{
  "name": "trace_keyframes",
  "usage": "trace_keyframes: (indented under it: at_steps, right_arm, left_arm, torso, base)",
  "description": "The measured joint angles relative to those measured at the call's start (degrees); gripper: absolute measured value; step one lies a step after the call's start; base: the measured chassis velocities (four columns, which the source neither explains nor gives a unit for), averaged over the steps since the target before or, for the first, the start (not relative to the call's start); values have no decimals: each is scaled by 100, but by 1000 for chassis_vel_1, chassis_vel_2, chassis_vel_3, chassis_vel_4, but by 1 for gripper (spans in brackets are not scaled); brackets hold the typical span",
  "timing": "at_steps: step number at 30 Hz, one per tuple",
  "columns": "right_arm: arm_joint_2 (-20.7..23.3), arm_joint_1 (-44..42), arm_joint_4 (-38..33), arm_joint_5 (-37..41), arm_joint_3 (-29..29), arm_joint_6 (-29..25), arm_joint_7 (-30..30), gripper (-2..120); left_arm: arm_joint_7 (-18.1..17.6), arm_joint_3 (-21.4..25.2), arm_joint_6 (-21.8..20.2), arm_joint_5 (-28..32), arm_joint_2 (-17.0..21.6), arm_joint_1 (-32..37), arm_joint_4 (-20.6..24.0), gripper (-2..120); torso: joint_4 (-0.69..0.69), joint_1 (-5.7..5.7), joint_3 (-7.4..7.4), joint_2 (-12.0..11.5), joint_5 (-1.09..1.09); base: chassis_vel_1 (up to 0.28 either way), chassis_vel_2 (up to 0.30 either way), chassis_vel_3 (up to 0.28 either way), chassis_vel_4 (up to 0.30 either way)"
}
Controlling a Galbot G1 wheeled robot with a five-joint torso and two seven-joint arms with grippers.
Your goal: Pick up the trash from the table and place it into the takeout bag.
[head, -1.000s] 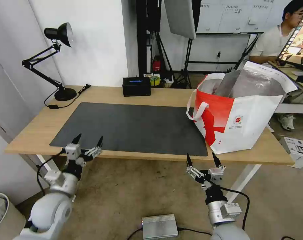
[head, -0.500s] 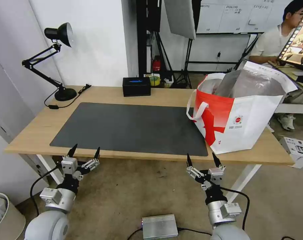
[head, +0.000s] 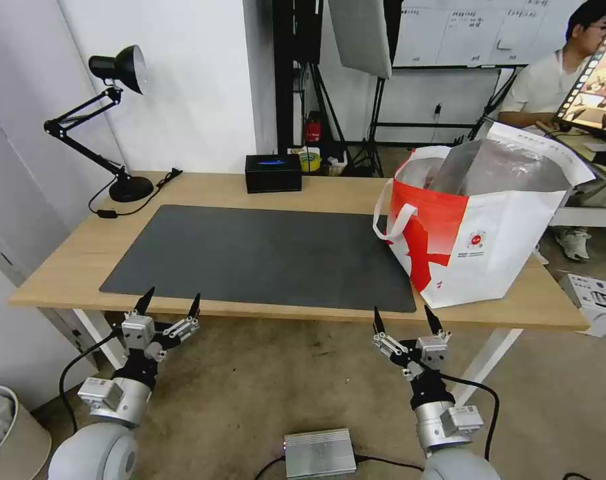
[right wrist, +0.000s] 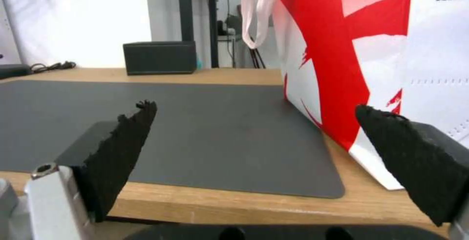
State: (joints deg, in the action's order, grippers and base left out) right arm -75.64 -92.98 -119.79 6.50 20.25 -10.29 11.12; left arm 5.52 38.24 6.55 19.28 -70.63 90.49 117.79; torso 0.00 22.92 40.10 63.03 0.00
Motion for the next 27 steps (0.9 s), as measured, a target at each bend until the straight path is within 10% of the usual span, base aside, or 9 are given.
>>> trace_keyframes:
  at_steps: [27]
  right_arm:
    - [0, 0, 0, 0, 0, 0, 0, 100]
  left_arm:
    - [40, -8, -44, -22, 14, 11, 17, 100]
  torso:
    - [0, 0, 0, 0, 0]
  base:
    - [0, 0, 0, 0]
